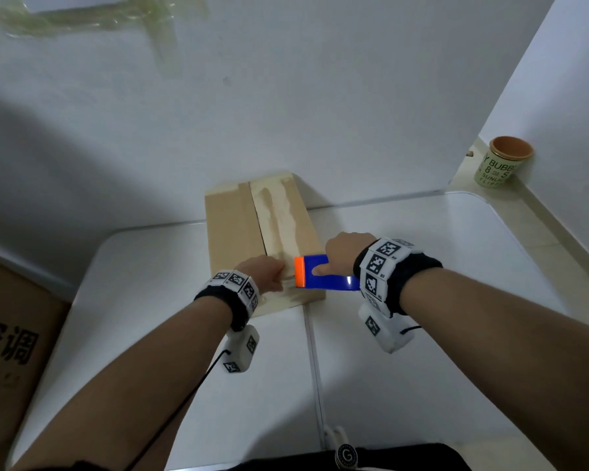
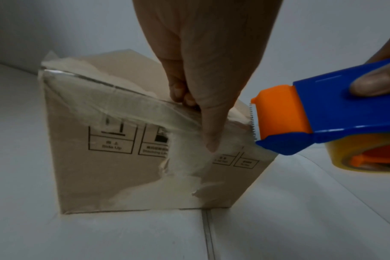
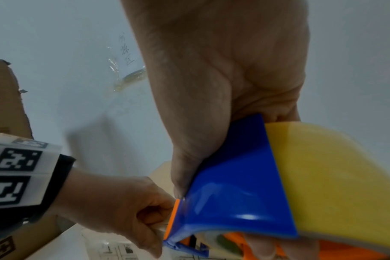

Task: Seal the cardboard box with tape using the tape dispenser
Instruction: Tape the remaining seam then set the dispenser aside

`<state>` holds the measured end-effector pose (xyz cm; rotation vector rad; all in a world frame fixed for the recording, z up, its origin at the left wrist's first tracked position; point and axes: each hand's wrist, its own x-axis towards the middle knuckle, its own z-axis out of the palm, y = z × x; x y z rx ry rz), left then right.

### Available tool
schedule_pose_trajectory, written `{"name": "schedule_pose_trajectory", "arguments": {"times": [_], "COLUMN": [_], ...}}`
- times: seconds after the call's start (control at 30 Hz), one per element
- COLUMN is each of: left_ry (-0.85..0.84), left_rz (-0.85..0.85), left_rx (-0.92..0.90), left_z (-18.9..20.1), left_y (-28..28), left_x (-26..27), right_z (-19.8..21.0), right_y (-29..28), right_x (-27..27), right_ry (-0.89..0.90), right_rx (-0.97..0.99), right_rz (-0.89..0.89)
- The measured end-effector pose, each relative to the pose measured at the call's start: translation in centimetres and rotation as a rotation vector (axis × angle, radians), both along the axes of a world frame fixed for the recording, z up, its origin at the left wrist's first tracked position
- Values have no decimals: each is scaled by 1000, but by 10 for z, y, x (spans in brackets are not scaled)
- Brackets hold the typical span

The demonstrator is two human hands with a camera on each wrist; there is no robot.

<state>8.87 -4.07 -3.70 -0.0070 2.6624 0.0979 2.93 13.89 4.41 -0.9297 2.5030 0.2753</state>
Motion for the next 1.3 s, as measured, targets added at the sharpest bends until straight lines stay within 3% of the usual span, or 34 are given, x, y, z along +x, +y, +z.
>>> {"name": "schedule_pose_trajectory", "arguments": {"times": [0.33,0.5,0.57,0.87,1.3], "left_ry": [7,151,163,6,-111], "left_rz": [73,130,102,5,-14], "left_rx": [-43,162,166,-12,-74], "left_z": [1,1,-1,1,6], "left_y": [-83,-88,-91,-83,-74], "left_x": [46,51,52,32,24], "right_z": [-12,-5,-5,-6,-10], "right_y": [-69,-78,-80,-80,-71], "right_x": [40,34,33,38,40], "right_ry": [-55,-69,-73,-50,2], "right_rx": [-64,-28,-8,-26,-42], "right_rz": [89,121,117,102,71]}}
